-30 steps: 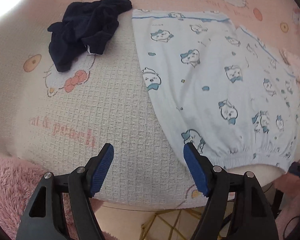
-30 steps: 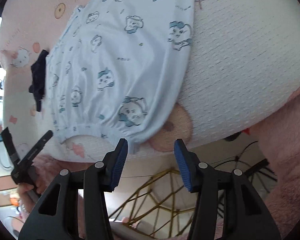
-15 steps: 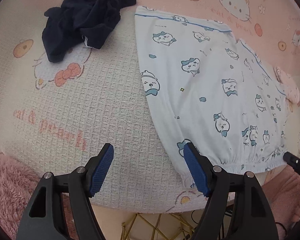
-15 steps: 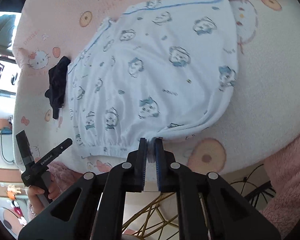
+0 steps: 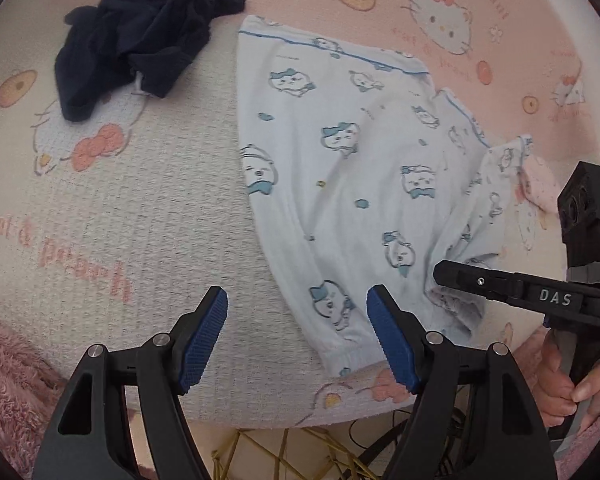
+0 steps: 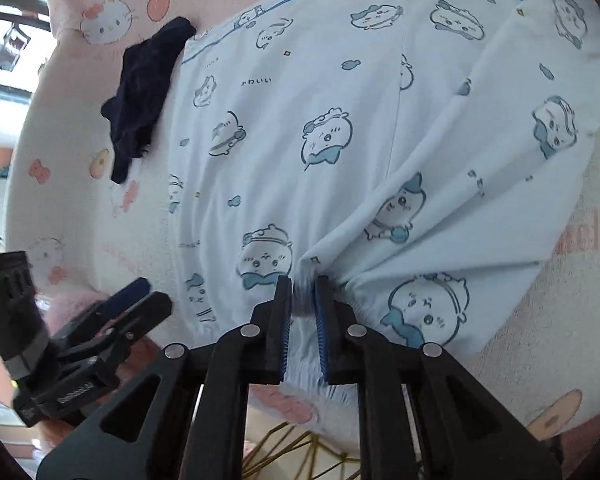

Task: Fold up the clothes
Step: 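Pinch the elastic cuff with the right gripper and lift it toward the waistband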

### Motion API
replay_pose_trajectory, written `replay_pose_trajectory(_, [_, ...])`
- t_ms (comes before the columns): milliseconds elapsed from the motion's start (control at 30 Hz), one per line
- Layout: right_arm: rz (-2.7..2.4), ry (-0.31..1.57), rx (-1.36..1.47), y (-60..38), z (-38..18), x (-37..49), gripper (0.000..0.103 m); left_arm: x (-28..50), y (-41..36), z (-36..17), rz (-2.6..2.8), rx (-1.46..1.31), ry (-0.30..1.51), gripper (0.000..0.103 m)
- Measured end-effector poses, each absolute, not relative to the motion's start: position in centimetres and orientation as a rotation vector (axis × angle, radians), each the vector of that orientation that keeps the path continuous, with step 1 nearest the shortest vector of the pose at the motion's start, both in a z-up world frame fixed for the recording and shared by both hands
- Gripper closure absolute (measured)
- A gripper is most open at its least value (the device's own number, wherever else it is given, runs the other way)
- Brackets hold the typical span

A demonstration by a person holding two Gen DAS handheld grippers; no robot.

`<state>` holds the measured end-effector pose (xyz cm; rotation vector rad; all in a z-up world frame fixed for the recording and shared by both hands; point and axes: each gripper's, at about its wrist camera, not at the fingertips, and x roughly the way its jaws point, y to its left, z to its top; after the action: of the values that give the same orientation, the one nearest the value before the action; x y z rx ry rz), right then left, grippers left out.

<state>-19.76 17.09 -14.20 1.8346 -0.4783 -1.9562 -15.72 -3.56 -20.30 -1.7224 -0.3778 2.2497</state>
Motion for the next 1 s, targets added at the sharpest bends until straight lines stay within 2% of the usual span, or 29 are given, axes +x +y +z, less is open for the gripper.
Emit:
replay_pose_trajectory(67, [-1.947,-0.606,1.766,19.3,-12.1,-18.1,0.086,-16.3,-2.8,-20.5,2.203,-1.701,-0.396,0.028])
replay_pose_trajectory(167, [-2.089,-0.682,1.664,23.9,-8.9,-14.8,0.070,-17.3,-1.7,-20.8,2.132,-1.669,-0.421,0.028])
replay_pose_trajectory(233, [-2.184,-0.614,1.698,25.7,-8.7,-12.9,0.068,-18.0,-0.8,-21.1,2.087,-1.656,-0.429,0.028])
replay_pose_trajectory(333, [-2.175,-0.392,1.745,25.4,-10.0,-10.4,0.068,-19.3,1.1,-22.4,2.036,-1.713,-0.359,0.028])
replay_pose_trajectory(367, [-2.144,-0.350,1.755,25.0,-10.6,-9.4,0.068,-19.6,1.8,-22.7,2.017,-1.726,-0.336,0.031])
replay_pose_trajectory(467, [-2.088,-0.245,1.768,23.4,-12.1,-8.0,0.068,-20.0,3.3,-23.6,1.952,-1.781,-0.319,0.074])
replay_pose_trajectory(567, [-2.091,-0.113,1.756,21.4,-13.0,-8.1,0.068,-20.3,3.9,-24.1,1.939,-1.809,-0.329,0.074])
replay_pose_trajectory(700, [-2.105,-0.095,1.749,21.5,-13.4,-8.1,0.068,-20.5,4.0,-24.2,1.929,-1.819,-0.376,0.060])
replay_pose_trajectory(767, [-2.117,-0.099,1.750,21.8,-13.6,-8.1,0.068,-20.6,4.1,-24.1,1.928,-1.819,-0.388,0.058])
replay_pose_trajectory(867, [-2.130,-0.114,1.790,22.8,-14.5,-7.9,0.068,-20.8,4.3,-24.1,1.919,-1.819,-0.396,0.057])
replay_pose_trajectory(967, [-2.142,-0.121,1.776,23.1,-14.4,-7.9,0.068,-20.9,6.2,-24.3,1.882,-1.823,-0.301,0.058])
replay_pose_trajectory(1000, [-2.151,-0.113,1.772,23.1,-14.3,-7.9,0.068,-20.8,6.6,-24.5,1.884,-1.831,-0.261,0.064])
